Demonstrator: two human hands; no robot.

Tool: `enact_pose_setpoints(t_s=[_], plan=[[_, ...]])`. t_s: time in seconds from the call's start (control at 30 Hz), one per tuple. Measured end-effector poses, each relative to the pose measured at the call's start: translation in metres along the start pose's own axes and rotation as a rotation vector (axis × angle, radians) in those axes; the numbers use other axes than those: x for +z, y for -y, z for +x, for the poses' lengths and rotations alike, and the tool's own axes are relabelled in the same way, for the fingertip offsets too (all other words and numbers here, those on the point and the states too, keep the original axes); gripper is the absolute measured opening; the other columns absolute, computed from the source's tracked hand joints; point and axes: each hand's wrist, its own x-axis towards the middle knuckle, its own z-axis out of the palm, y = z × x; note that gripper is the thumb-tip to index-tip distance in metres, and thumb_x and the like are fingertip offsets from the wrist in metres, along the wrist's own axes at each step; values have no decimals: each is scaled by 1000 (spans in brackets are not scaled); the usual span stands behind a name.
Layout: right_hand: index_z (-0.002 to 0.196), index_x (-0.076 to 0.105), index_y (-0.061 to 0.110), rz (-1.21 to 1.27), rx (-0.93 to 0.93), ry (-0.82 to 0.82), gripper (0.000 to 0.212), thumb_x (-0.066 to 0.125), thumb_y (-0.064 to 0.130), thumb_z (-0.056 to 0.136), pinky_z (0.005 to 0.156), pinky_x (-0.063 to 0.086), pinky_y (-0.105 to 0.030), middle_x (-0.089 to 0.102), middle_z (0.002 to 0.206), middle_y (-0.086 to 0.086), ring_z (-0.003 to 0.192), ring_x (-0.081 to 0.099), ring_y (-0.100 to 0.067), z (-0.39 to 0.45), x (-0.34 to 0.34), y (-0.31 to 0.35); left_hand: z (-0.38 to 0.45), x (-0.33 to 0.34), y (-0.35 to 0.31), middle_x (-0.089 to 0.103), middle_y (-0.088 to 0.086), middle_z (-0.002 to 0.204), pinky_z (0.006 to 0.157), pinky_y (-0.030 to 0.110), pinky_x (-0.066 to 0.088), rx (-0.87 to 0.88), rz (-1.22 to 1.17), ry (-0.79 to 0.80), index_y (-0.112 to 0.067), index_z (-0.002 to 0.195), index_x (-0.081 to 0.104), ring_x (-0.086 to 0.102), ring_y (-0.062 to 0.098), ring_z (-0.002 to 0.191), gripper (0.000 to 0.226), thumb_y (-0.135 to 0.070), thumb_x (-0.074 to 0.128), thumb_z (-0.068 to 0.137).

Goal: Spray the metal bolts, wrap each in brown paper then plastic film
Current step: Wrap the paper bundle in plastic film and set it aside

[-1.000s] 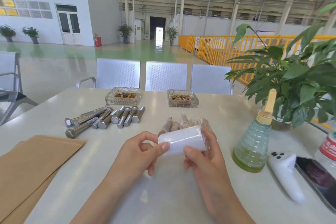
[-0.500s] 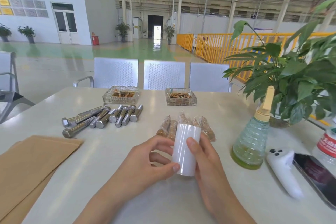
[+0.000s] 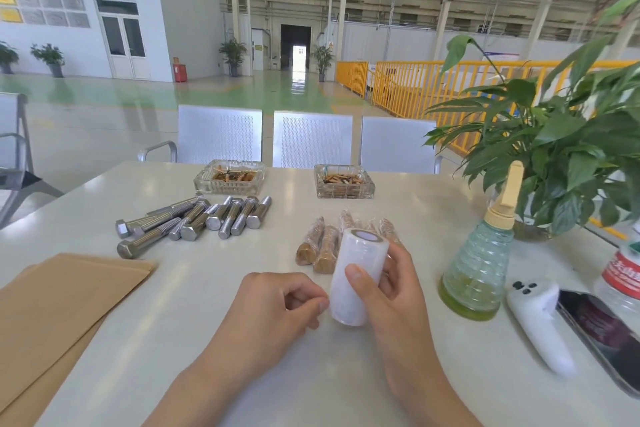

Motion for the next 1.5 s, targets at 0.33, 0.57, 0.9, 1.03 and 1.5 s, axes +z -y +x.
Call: enact_pose_setpoints(t_s=[0.33,0.57,0.9,1.03,1.5], plan=[[123,64,29,-10,38,-16,45,78,34,81,77,56,-19,75,114,6,105,71,-10,0,0,-2,-3,3,-3,67,-12,69,58,15,48,171,144,-43,-29,74,64,64,11,65,4,-26,65,76],[112,70,25,44,137,-27,35,72,49,86,80,56,-37,73,102,-1,95,70,-19,-2,-2,0,-6,-3,-4,73,-11,89,61,19,51,109,-26,90,-30,92,69,68,8,71,12,-28,75,83],[122,71,37,52,325,134,27,62,36,96,107,51,-48,72,126,4,119,67,-21,0,-1,9,-8,-4,-11,75,3,85,68,31,58,103,-155,256,-46,136,53,71,21,68,81,-37,94,67],[135,66,27,-89,446,231,43,50,49,103,88,51,-27,67,136,-7,115,66,-20,7,1,19,-8,-5,-10,76,2,78,66,29,58,116,-101,294,-55,139,50,73,19,61,82,-48,91,68],[119,73,18,142,299,290,38,59,39,90,48,46,-34,54,77,-10,59,50,-19,-2,6,14,1,-6,-13,71,30,77,56,37,60,-170,-630,181,-21,122,56,72,42,63,55,-53,73,80]])
